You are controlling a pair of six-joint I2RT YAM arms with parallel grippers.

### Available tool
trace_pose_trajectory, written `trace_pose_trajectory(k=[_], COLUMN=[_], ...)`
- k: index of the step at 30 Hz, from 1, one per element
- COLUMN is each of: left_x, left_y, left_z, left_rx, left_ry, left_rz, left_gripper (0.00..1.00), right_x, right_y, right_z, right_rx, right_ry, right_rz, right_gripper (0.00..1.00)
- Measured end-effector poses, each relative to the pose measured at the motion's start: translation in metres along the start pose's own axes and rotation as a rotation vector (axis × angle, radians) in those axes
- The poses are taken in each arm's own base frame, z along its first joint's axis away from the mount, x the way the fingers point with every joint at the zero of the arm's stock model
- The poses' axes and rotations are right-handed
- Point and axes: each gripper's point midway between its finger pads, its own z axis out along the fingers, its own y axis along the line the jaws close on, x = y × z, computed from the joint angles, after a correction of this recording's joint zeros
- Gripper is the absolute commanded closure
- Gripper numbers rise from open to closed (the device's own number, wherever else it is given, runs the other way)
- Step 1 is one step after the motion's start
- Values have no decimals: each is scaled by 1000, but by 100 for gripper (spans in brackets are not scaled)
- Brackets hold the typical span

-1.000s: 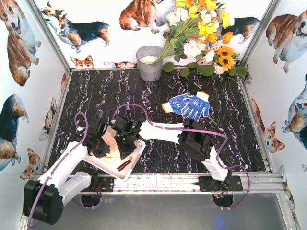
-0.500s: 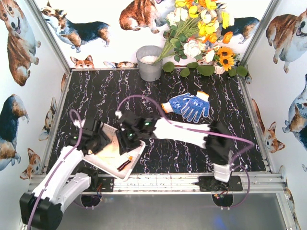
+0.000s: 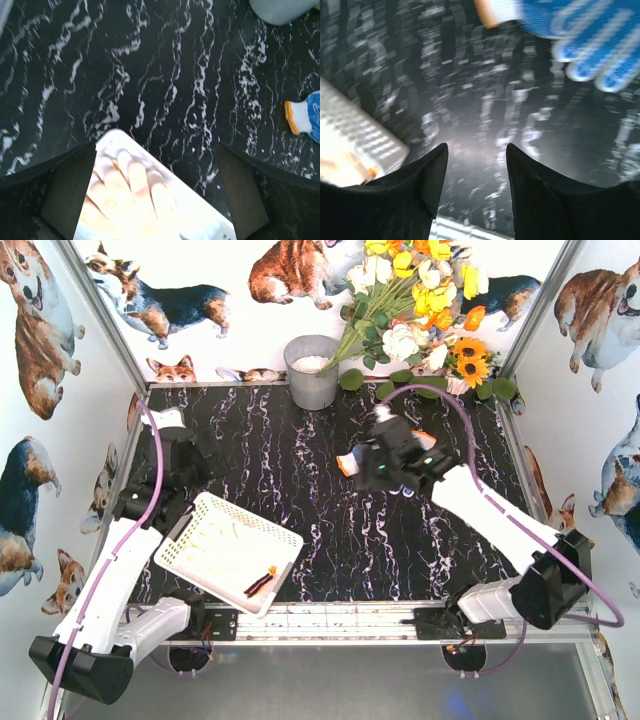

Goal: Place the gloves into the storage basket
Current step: Pick up the glove from the center of the board.

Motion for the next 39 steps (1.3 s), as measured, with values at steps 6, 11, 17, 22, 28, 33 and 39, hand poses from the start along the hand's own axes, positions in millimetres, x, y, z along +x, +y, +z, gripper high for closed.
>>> trace_pose_trajectory(k=[6, 11, 17, 22, 28, 33, 39], left_x=[-31, -39, -15, 2, -2, -1, 0], left_y=[1, 7, 27, 37, 35, 33, 32], left_z=[5, 6, 12, 18, 18, 21, 22], left_rx=[-14, -37, -78, -102, -97, -90, -82], left_ry=[-127, -191, -188, -165, -183, -175, -172], left_rz=[102, 147, 186, 217, 225, 235, 237], left_gripper=[0, 0, 0, 0, 0, 0, 0], right_x=[-13, -9, -17, -33, -41, -40, -38], right_y=[-98, -130, -141, -144, -153, -160, -166], right_z=[23, 66, 113, 127, 142, 156, 164], right_rx=[216, 290, 322, 339, 382, 406, 427], right_ry=[23, 135, 207, 196, 191, 213, 227], right_rz=[135, 167, 155, 135, 122, 109, 96], right_gripper=[52, 55, 54, 54, 52, 56, 78])
